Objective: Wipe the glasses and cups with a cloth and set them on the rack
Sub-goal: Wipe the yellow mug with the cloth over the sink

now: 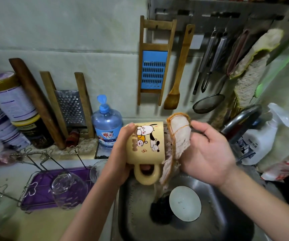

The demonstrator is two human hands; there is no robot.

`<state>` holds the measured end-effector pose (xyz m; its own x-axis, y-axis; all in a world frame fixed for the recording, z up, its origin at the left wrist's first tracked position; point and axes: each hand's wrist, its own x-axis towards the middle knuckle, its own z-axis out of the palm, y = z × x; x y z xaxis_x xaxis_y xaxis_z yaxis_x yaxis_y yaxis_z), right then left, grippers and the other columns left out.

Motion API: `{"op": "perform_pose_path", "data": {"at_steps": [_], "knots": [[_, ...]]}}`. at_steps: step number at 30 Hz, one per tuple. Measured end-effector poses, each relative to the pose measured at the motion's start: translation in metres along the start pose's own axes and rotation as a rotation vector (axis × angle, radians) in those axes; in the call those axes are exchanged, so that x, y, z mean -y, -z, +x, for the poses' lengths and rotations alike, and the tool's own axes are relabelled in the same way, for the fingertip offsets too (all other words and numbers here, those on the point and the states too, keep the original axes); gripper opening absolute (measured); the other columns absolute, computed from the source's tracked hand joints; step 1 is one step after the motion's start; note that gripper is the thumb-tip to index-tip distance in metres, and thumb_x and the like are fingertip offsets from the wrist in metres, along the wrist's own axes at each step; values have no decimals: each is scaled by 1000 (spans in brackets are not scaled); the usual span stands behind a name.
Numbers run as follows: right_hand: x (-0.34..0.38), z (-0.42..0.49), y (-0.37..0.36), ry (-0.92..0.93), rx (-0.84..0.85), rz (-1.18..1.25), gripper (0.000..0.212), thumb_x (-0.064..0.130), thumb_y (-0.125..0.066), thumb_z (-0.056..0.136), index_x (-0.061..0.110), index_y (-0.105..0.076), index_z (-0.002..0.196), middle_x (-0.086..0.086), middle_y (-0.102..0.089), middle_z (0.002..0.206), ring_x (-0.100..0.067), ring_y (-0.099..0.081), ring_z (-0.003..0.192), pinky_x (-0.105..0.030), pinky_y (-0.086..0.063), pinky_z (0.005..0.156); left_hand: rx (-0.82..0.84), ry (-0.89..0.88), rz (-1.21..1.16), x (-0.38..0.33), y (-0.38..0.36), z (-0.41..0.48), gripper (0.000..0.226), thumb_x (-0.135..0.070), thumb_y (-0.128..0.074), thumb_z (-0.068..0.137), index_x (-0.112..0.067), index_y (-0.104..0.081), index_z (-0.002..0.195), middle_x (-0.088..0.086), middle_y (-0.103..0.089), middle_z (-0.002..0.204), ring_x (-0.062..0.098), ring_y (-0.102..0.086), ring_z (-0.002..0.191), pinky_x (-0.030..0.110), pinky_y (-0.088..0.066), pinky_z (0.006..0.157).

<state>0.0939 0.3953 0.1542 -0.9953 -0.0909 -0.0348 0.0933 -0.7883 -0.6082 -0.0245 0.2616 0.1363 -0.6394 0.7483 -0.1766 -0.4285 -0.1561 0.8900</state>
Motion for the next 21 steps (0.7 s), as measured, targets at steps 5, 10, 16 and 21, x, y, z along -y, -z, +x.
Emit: {"op": "perform_pose_path", "data": {"at_steps": [5,10,16,21], "knots": [[-4,-3,13,-96,-36,-387,59,24,-71,77,-6,-53,124,-21,-59,123,-29,-55,118,-35,-42,106,13,11,11,1,-1,10,36,-44,-55,74,-11,-64,87,7,-68,68,19,-64,56,26,-51,48],[-1,-2,11,-46,-268,-1070,13,18,-49,96,23,-60,102,14,-66,97,4,-60,97,-17,-46,90,13,72,5,10,-2,19,41,-43,-45,91,-18,-71,72,8,-68,69,20,-64,56,28,-49,49],[-6,8,12,75,-324,-1093,24,34,-58,78,28,-61,101,20,-70,98,8,-61,102,-13,-46,91,-25,47,-48,20,-10,27,52,-37,-43,96,-20,-76,60,6,-71,67,16,-66,57,27,-53,57],[-2,17,18,55,-348,-1153,26,21,-67,86,24,-60,111,8,-68,116,-2,-61,111,-28,-47,101,-39,52,-100,23,-14,36,53,-40,-40,96,-14,-79,72,12,-75,81,21,-71,72,33,-55,75]]}}
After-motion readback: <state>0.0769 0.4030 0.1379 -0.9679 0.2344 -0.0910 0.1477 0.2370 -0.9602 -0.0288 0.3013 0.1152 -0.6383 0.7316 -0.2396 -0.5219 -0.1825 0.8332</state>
